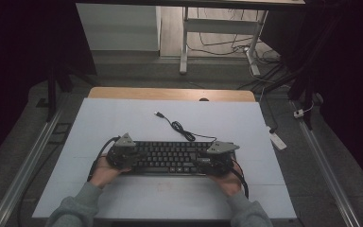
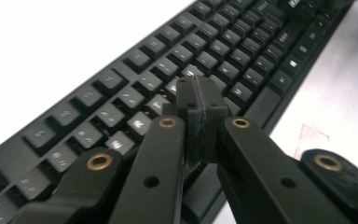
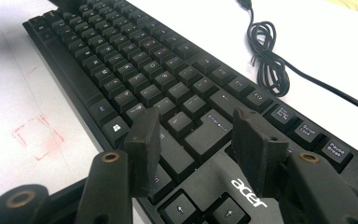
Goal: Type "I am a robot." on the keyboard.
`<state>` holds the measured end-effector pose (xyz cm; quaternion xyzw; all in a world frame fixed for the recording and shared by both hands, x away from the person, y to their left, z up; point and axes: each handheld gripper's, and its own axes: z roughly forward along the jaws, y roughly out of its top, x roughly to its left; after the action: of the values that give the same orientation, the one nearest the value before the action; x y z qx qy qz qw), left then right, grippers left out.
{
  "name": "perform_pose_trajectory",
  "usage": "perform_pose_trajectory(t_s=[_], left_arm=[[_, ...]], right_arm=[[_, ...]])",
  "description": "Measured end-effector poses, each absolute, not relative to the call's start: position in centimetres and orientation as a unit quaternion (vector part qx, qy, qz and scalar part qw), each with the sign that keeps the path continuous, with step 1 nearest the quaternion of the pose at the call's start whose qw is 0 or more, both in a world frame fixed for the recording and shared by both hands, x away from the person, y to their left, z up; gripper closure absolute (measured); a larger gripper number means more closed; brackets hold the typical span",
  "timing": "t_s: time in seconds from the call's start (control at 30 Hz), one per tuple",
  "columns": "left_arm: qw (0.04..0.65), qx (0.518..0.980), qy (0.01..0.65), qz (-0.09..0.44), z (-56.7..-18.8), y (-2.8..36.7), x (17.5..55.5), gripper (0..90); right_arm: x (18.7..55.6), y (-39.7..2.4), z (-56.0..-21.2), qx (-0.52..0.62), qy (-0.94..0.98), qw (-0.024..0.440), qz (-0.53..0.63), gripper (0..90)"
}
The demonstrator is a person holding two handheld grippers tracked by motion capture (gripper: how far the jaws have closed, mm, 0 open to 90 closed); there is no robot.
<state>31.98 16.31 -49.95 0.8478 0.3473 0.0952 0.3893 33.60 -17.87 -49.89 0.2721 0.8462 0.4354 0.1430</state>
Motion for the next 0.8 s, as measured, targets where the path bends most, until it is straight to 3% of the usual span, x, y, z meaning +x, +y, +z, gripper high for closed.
perform_pose_trajectory(t_s=[0.8], left_arm=[[0.361,0.866,0.335,0.088,-51.5,14.1,32.1,89.1]], right_arm=[[33.7,-17.9,-50.0,0.276,0.847,0.139,0.433,51.9]])
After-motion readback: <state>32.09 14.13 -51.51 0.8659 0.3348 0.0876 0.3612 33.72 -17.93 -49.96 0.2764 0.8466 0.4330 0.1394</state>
